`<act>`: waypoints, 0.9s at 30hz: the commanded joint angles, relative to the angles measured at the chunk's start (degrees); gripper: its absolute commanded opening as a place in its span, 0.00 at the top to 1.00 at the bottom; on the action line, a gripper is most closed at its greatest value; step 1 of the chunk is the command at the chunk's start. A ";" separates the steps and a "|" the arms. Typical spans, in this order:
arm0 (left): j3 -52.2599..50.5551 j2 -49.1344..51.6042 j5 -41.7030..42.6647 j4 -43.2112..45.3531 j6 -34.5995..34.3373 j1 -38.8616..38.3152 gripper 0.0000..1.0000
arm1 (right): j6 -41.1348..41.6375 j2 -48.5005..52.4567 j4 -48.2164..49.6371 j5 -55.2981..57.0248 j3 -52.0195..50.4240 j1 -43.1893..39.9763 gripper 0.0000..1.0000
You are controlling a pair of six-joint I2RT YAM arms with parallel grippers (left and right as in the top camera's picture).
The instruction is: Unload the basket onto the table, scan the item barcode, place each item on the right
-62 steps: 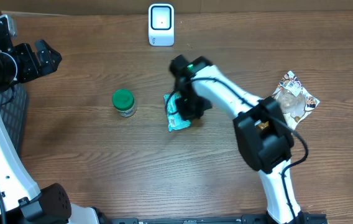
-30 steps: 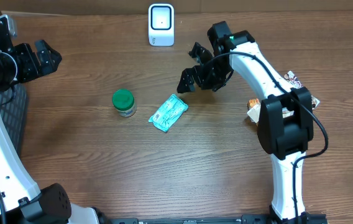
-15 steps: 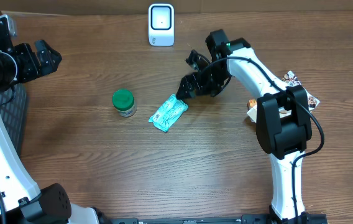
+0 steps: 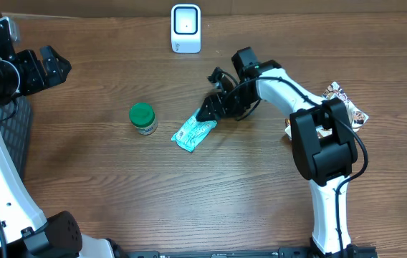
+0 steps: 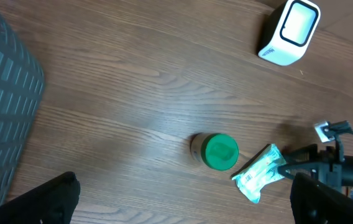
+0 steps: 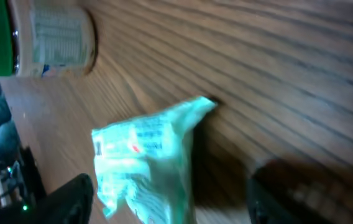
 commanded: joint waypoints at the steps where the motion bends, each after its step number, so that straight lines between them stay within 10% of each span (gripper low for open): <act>1: 0.83 -0.39 0.44 0.07 1.09 -0.31 0.00 | 3.78 0.76 1.70 2.03 -3.80 2.69 0.29; 12: 0.83 -0.39 0.44 0.07 1.09 -0.33 0.00 | 5.05 0.76 2.75 1.60 -5.66 3.54 0.77; 27: 0.83 -0.39 0.42 0.07 1.07 -0.37 0.00 | 4.57 -7.85 -5.11 -9.16 0.59 -0.42 0.96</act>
